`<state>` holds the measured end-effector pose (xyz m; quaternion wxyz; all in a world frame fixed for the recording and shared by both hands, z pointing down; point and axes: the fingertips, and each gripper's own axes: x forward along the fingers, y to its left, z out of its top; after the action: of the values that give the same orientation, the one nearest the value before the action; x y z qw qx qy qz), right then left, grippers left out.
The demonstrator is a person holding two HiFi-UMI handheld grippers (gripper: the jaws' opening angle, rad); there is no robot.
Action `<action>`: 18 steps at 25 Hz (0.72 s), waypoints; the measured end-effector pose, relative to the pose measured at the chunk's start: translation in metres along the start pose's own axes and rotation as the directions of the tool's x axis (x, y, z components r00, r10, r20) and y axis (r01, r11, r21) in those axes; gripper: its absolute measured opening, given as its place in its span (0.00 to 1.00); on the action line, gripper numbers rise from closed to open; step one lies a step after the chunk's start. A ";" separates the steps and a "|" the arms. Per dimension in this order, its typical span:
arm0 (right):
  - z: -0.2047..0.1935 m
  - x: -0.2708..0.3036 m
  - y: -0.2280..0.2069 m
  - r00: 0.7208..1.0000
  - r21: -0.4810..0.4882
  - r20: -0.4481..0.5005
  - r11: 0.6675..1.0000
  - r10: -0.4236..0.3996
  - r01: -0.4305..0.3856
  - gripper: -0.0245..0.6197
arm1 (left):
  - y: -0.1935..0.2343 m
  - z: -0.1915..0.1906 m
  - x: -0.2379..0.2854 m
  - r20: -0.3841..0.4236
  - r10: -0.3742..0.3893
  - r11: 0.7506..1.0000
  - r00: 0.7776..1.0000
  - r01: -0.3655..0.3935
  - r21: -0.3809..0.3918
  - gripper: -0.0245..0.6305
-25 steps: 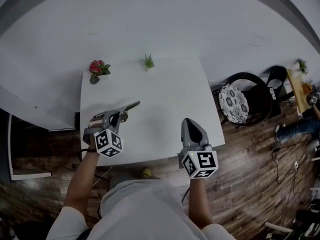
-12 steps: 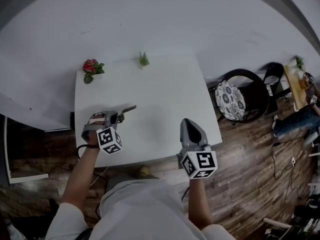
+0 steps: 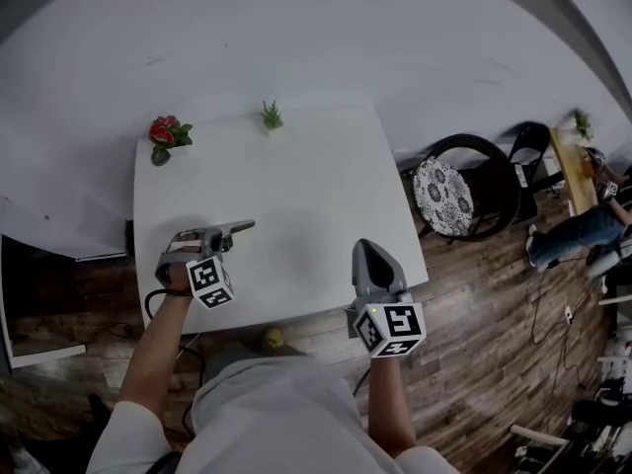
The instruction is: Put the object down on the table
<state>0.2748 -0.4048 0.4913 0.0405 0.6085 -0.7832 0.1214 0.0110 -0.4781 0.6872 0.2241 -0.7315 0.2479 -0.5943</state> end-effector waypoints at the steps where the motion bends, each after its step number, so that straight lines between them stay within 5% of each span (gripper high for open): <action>1: -0.001 -0.001 -0.001 1.000 0.001 -0.002 1.000 -0.001 0.001 0.04 | -0.002 0.001 0.001 -0.001 -0.003 1.000 1.000 0.003 -0.004 0.07; 18: -0.005 -0.005 -0.002 1.000 0.013 -0.004 1.000 -0.009 0.009 0.04 | -0.019 0.001 0.002 0.002 -0.073 0.997 0.997 0.073 -0.039 0.09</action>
<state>0.2773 -0.3993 0.4956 0.0383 0.6120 -0.7796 0.1275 0.0144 -0.4640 0.7004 0.1878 -0.7446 0.2325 -0.5969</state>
